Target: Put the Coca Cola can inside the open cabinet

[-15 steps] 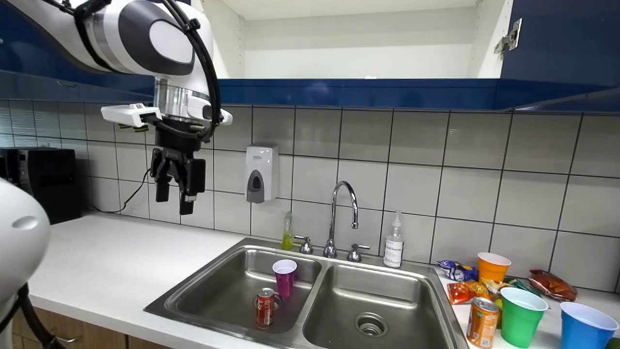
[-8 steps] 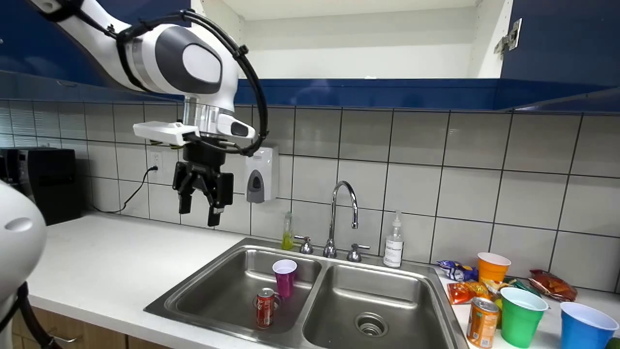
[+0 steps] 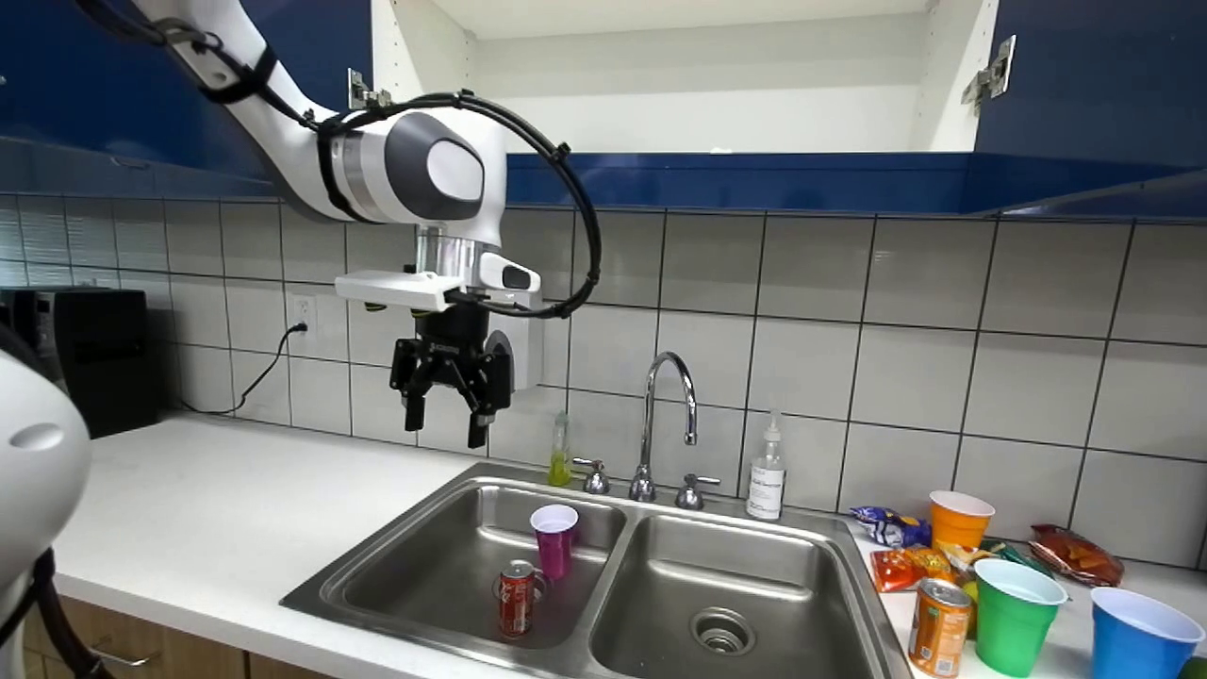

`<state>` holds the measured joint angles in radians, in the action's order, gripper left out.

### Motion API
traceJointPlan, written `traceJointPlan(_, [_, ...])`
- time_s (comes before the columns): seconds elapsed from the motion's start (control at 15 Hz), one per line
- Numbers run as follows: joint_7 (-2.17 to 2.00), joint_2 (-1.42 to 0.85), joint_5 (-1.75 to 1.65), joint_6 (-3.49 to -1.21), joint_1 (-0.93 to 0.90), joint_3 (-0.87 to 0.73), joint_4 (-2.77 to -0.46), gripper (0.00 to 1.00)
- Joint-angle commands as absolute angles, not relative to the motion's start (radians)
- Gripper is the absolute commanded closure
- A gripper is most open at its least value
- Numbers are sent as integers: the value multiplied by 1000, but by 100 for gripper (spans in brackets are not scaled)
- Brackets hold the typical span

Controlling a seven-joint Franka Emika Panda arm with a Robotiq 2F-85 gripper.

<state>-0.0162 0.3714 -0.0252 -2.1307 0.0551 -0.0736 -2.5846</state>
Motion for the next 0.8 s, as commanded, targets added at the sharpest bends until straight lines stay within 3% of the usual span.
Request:
traceJointPlan(0.0, [0,252,-45,-2159,60,-66,-2503,0])
traceJointPlan(0.73, [-19,3,-66,-2298,53,-60,-2418,0])
